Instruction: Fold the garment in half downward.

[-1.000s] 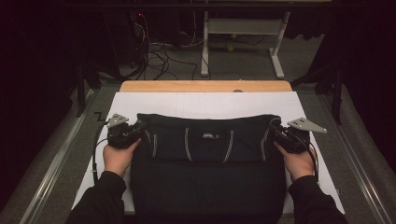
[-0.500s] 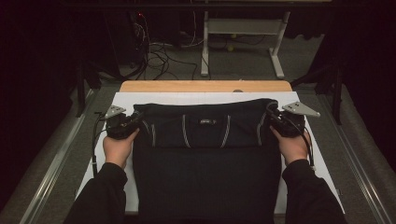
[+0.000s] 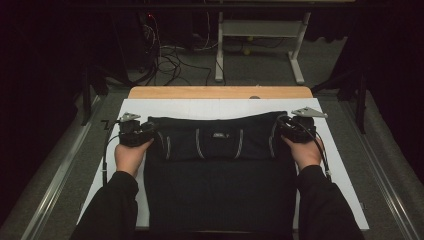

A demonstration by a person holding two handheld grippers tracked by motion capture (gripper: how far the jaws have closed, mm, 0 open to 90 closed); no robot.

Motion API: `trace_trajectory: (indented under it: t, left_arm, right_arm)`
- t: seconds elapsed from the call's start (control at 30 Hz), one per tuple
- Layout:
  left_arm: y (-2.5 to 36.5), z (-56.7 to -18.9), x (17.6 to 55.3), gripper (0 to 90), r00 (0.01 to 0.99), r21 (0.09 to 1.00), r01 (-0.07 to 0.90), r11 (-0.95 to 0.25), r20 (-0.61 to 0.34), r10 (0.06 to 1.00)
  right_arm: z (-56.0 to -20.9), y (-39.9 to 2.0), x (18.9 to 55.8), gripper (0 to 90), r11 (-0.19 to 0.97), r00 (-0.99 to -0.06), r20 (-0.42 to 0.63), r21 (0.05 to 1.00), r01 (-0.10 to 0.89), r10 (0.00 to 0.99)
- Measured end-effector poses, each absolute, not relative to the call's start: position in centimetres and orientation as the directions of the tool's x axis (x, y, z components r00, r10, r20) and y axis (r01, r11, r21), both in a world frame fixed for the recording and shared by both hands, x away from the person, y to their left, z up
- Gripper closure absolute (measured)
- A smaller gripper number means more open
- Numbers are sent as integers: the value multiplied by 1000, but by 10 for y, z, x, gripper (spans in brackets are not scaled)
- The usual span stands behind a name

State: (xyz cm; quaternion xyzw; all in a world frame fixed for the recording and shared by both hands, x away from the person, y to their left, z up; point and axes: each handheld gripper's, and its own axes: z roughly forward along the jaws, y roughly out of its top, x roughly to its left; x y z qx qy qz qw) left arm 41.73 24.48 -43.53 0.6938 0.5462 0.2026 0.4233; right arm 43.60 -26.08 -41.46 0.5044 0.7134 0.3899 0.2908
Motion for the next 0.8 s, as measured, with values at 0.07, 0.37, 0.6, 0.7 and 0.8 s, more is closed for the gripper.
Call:
trace_trajectory:
  t: [0.07, 0.37, 0.6, 0.7, 0.8]
  left_arm:
    - [248, -434, 416, 384, 302, 807, 590, -22, -195, 933]
    - [235, -436, 400, 265, 377, 800, 597, -61, -213, 902]
    - [227, -447, 389, 238, 416, 786, 614, -77, -239, 877]
    - [227, -451, 385, 218, 429, 782, 617, -90, -238, 871]
    - [226, -455, 380, 182, 441, 778, 621, -97, -244, 864]
  right_arm:
    - [-415, -265, 435, 447, 149, -305, 11, 856, 495, 952]
    - [-423, -272, 418, 343, 124, -326, 53, 858, 499, 944]
    - [-436, -268, 402, 297, 145, -369, 61, 851, 506, 928]
    - [-440, -267, 395, 275, 151, -391, 66, 853, 499, 918]
    - [-444, -265, 388, 249, 153, -409, 76, 853, 499, 909]
